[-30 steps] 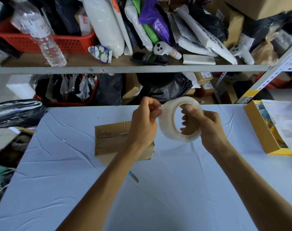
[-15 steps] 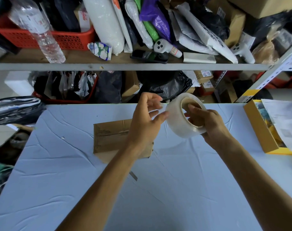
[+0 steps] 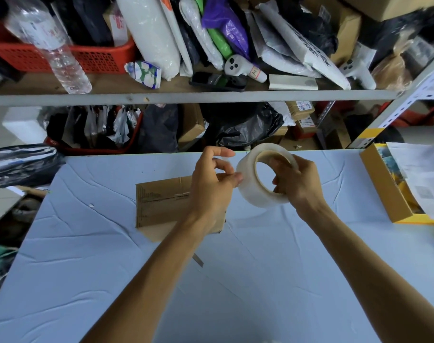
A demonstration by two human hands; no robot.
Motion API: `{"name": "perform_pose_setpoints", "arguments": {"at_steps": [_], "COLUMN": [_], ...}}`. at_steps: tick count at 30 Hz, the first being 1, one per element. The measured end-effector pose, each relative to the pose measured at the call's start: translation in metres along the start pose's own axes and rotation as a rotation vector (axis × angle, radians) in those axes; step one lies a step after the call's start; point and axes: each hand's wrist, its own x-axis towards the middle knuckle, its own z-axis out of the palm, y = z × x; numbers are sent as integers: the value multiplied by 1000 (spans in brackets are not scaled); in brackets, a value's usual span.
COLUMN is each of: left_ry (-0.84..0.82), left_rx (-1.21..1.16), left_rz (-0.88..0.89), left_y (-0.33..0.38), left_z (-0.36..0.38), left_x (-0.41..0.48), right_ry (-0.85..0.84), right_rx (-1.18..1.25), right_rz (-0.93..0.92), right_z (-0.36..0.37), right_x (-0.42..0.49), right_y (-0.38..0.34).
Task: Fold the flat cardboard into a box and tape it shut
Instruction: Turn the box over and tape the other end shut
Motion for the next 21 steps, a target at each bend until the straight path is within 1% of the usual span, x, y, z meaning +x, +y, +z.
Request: {"name": "perform_pose_setpoints", "arguments": {"at_steps": [3,6,9,12,14,17,21], "left_ry": [2,36,18,-34,-80,-114,-216], "left_rx": [-69,-100,-92,-118,-6,237,414], "left_rz": [-61,-74,-111,-212,-200,-91,5], "left_y": [2,5,8,11,12,10,4], "left_z": [1,1,-5,-10,-10,-11,-13], "left_x": [-1,-3,1,9,10,13,17], "right_ry": [62,69,33,13,4,-11,-22], "right_rx": [-66,-63,50,158,153,93,-2], "right_rz": [22,16,37,101,102,72,55], "right_z": [5,8,5,2,1,-1,-4], "right_x": [7,9,7,4,4,4,4], "right_y": [2,-1,-3,-5,-7,-9,-9]}}
